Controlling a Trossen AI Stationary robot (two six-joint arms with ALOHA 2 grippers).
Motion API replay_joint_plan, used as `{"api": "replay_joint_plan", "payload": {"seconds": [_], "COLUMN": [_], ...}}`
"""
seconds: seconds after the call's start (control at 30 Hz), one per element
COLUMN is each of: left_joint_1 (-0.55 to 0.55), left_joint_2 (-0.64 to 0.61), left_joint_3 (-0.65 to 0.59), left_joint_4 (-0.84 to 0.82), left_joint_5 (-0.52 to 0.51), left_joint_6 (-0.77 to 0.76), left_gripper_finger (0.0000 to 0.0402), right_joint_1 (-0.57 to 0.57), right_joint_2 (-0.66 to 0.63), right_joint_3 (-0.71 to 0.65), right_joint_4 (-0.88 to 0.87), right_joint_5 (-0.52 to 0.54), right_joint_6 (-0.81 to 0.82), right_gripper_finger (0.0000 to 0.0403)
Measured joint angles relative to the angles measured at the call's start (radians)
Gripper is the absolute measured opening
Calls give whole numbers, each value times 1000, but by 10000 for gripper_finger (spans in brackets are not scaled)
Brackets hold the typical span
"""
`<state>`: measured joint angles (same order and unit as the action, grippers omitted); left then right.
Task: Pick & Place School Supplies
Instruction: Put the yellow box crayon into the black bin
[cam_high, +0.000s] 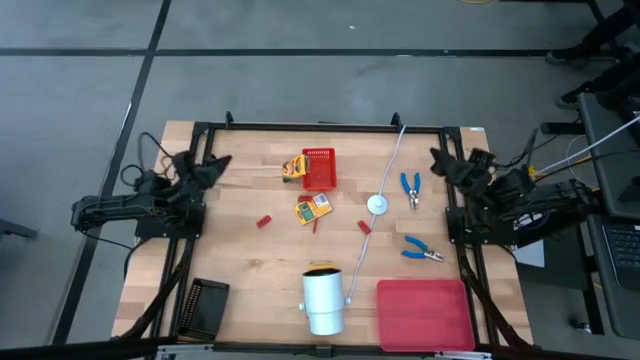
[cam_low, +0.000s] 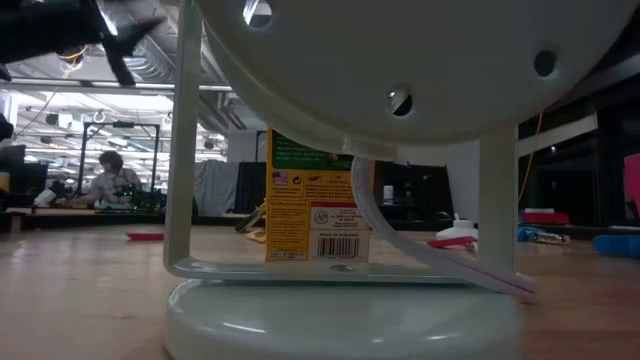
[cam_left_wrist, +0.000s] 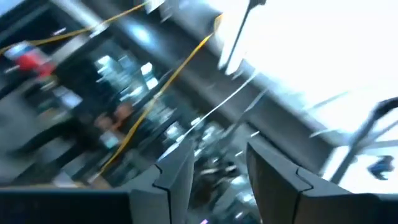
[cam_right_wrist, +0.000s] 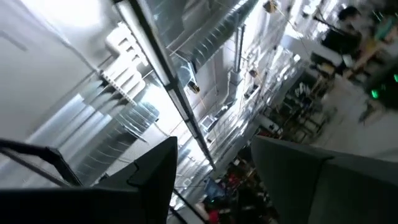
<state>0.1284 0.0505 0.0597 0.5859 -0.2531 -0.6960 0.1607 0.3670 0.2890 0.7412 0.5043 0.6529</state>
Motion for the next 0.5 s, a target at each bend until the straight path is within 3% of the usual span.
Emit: {"api": "replay_joint_plan", "payload": {"seconds": [0.13,0.2,0.27,0.5], "left_joint_1": [0,0,0,0], "left_joint_2": [0,0,8,137], "left_joint_3": [12,42,80,359], "left_joint_4": [97,87,59,-324], "left_joint_5": [78,160,177,200], "left_joint_6": [-14,-16,-24,193], "left_gripper_finger": [143,143,143,143], "right_joint_1": [13,20,27,29], "right_joint_2": [132,186,229,347], "right_joint_3": [177,269,362,711], "right_joint_4": [-35,-116,-249,-883], "right_joint_5": [-73,-93,-102,-78], "right_joint_6": [-123,-159,-170,-105], "right_gripper_finger": [212,212,212,212]}}
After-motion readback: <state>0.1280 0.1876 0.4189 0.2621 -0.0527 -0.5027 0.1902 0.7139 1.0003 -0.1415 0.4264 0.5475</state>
